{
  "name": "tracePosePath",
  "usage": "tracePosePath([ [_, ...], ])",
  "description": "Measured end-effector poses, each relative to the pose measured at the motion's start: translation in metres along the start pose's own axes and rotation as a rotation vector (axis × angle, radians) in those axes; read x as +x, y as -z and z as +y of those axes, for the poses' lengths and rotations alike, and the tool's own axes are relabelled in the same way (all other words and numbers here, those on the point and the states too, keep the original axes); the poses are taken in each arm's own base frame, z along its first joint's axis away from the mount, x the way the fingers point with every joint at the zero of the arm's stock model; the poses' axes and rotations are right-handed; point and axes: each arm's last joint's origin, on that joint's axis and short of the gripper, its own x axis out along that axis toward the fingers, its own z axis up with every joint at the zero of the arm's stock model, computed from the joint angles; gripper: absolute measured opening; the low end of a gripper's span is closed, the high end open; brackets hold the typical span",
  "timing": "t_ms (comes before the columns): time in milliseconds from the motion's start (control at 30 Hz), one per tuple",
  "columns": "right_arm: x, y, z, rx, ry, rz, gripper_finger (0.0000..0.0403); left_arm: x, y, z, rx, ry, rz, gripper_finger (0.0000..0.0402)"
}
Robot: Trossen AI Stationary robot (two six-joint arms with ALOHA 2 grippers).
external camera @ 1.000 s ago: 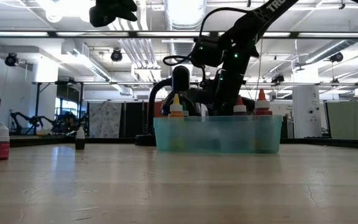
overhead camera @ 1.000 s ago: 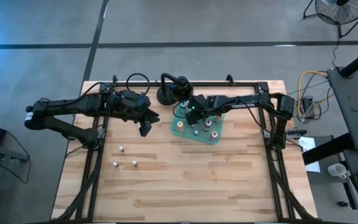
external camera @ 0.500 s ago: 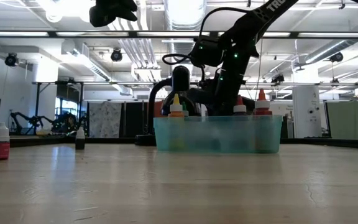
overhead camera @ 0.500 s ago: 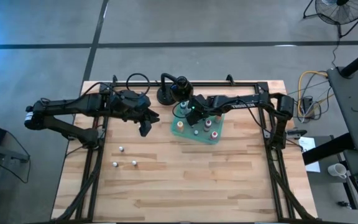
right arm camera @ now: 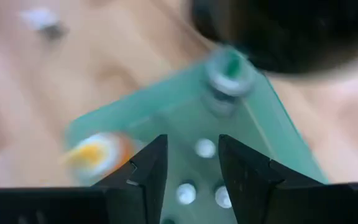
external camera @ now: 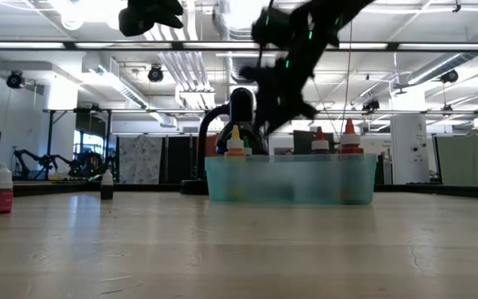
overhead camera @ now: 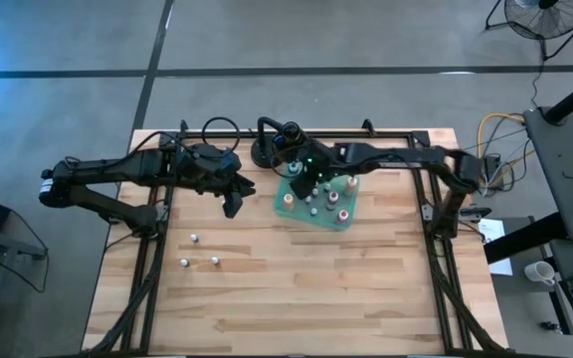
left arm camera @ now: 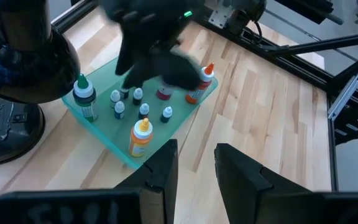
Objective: Pick & Place food coloring
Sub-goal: Put the violet food coloring bottle into the bin
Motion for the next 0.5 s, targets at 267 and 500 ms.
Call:
tracePosePath([
  [267, -0.034, 0.021, 0.033, -0.540, -0.043, -0.036, 0.0130, 0.000, 0.000, 0.000, -0.002, 0.000, 0.000, 0.0080],
  [500, -0.069, 0.029, 0.037, -0.499, -0.061, -0.040, 0.0118, 0.000, 0.000, 0.000, 0.000, 0.000, 0.001, 0.0080],
])
